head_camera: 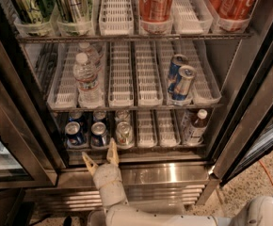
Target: Pick pepsi can from bottom shelf of fridge
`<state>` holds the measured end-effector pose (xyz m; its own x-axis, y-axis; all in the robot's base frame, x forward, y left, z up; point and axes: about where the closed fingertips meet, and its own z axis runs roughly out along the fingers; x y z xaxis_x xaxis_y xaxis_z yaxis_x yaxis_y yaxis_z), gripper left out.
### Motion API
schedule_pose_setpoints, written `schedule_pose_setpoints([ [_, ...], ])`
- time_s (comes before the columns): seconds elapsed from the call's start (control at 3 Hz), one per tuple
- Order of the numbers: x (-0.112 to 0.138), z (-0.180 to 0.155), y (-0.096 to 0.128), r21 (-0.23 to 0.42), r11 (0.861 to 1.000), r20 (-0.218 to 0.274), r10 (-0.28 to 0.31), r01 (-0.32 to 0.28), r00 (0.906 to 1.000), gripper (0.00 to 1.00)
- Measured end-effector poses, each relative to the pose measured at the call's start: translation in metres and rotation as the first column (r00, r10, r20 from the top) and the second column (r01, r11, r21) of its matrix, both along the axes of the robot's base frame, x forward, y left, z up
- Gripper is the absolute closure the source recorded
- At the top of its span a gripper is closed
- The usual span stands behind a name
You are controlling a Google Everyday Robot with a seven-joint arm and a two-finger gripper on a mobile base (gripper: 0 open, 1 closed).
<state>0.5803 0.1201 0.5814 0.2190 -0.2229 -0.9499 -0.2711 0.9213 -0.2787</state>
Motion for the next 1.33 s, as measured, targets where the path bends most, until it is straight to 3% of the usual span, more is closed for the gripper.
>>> schedule_pose_setpoints([
  [0.67,0.010,0.004,0.009,0.089,0.996,-0.031,0.024,-0.021,0.9992,0.29],
  [1.33,0.017,0.010,0.009,0.110,0.994,-0.023,-0.001,0.004,0.9997,0.32],
])
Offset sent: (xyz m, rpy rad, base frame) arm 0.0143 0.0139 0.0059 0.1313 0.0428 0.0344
